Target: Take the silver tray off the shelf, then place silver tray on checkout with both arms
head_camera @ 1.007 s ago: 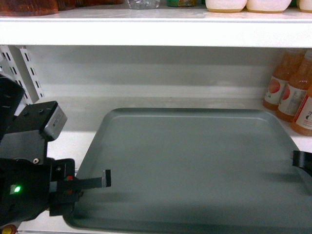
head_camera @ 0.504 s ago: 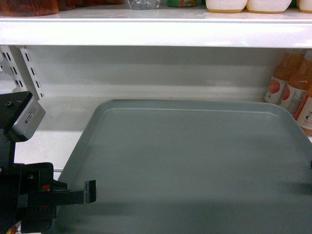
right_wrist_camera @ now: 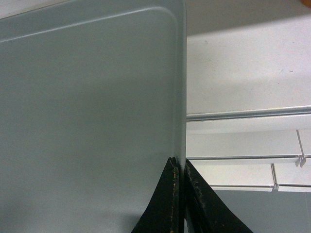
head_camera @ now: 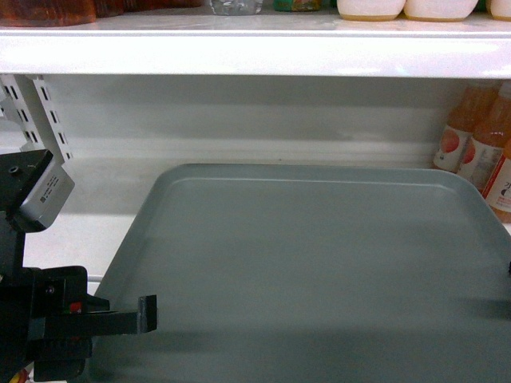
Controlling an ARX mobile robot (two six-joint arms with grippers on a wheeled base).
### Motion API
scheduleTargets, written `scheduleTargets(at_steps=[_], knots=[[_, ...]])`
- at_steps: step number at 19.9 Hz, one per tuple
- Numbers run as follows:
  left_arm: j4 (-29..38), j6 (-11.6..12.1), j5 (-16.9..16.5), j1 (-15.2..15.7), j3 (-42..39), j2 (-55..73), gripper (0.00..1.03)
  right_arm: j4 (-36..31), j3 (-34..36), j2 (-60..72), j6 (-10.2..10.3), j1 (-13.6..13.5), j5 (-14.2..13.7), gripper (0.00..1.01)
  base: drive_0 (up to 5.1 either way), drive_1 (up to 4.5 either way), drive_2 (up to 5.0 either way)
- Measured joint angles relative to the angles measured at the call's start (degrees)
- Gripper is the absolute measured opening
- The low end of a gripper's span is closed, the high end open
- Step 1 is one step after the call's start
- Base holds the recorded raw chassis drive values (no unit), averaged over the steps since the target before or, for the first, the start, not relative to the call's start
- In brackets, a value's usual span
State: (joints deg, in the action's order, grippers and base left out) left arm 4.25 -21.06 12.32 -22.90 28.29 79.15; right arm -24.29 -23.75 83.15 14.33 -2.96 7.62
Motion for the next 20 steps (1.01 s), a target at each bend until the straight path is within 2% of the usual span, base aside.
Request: scheduleTargets(at_steps=[1,20], knots=[[0.0,0.0,0.02,0.0,0.0,0.0,0.03,0.0,0.0,0.0,0.0,0.0,0.0,0.03,0.0,0.0,0.0],[0.15,0.02,0.26,-0.02,-0.07,0.17,0.03,-0.07,0.11,-0.02,0.02,-0.02,0.17,0.03,0.0,-4.16,4.3]])
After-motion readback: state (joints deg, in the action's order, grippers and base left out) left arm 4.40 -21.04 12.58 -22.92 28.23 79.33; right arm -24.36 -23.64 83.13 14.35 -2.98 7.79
